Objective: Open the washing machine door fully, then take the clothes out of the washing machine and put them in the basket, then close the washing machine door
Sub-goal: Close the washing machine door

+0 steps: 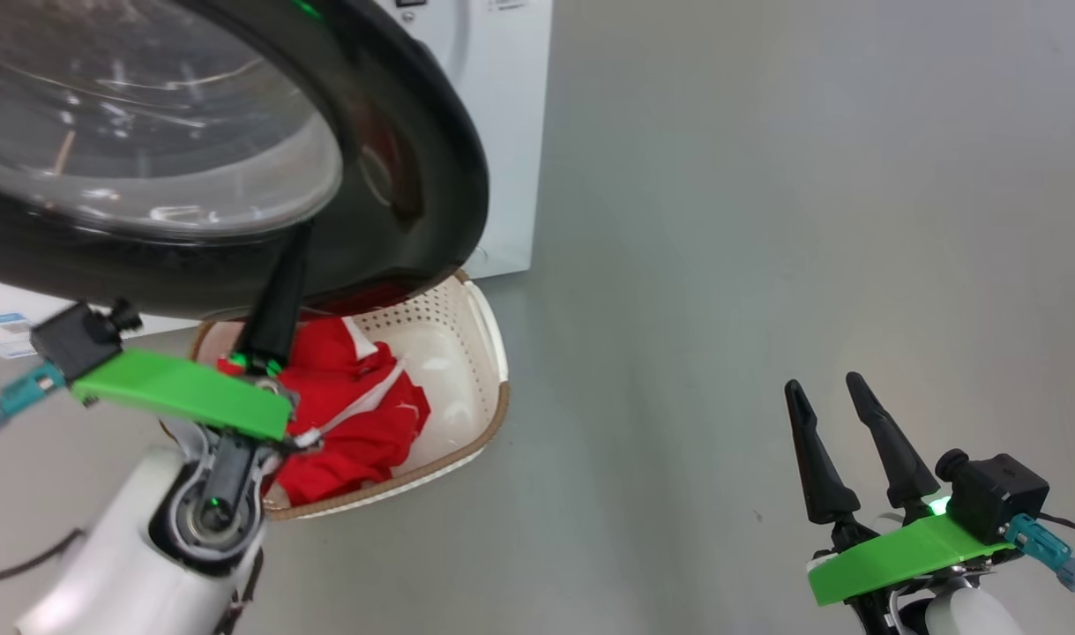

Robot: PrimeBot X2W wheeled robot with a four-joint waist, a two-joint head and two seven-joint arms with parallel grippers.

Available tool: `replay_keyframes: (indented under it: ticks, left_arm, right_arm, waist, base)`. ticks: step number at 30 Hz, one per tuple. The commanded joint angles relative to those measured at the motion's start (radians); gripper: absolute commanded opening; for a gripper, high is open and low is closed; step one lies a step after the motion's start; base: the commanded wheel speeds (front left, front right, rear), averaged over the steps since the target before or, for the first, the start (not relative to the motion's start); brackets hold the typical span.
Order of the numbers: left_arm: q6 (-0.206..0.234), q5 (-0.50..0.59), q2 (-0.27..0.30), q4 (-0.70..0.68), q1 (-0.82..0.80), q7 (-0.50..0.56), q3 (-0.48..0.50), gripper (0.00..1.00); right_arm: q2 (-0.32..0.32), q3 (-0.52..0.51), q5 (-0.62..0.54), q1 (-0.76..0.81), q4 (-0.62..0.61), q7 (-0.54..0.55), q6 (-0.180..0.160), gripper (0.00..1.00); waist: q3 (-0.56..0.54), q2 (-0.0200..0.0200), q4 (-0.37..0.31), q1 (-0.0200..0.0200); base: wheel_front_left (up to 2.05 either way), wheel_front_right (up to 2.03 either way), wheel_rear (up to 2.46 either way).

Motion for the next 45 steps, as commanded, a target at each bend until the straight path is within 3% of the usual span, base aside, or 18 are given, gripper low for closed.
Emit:
replay_keyframes:
  ticks: [1,6,7,8,13,17,34,45]
  left_arm:
    - [-0.007,-0.008,0.022,-0.018,0.014,-0.013,0.03,0.0]
    - [-0.007,-0.003,0.013,-0.016,0.058,-0.017,0.034,0.0]
    - [-0.007,0.0,0.012,-0.014,0.069,-0.018,0.036,0.05]
    - [-0.007,0.005,0.01,-0.012,0.08,-0.019,0.035,0.18]
    - [-0.007,0.03,-0.005,-0.001,0.133,-0.02,0.056,0.55]
    - [-0.007,0.065,-0.025,-0.001,0.187,-0.021,0.077,0.98]
    - [-0.007,0.231,-0.083,-0.003,0.386,-0.021,0.174,1.0]
    - [-0.007,0.398,-0.095,0.011,0.486,-0.021,0.27,1.0]
  right_arm:
    - [-0.006,0.014,-0.014,0.006,-0.018,-0.006,0.008,1.0]
    - [-0.006,0.007,-0.024,0.016,-0.015,-0.006,0.008,1.0]
    - [-0.006,0.007,-0.025,0.018,-0.015,-0.006,0.008,1.0]
    - [-0.006,0.006,-0.027,0.02,-0.014,-0.006,0.008,1.0]
    - [-0.006,0.0,-0.035,0.029,-0.013,-0.006,0.008,1.0]
    - [-0.006,-0.004,-0.04,0.036,-0.012,-0.006,0.008,1.0]
    - [-0.006,-0.024,-0.056,0.09,-0.005,-0.006,0.008,1.0]
    - [-0.006,-0.029,-0.064,0.12,-0.001,-0.006,0.008,1.0]
  waist:
    - [-0.023,0.0,0.028,0.0]
    - [-0.037,0.0,0.052,0.0]
    - [-0.04,0.0,0.056,0.0]
    - [-0.043,0.0,0.062,0.0]
    - [-0.053,0.0,0.086,0.0]
    - [-0.065,0.0,0.103,0.0]
    - [-0.129,0.0,0.182,0.0]
    - [-0.166,0.0,0.211,0.0]
  base:
    - [0.0,0.0,0.0]
    - [0.0,0.0,0.0]
    - [0.0,0.0,0.0]
    - [0.0,0.0,0.0]
    - [0.0,0.0,0.0]
    - [0.0,0.0,0.0]
    - [0.0,0.0,0.0]
    - [0.0,0.0,0.0]
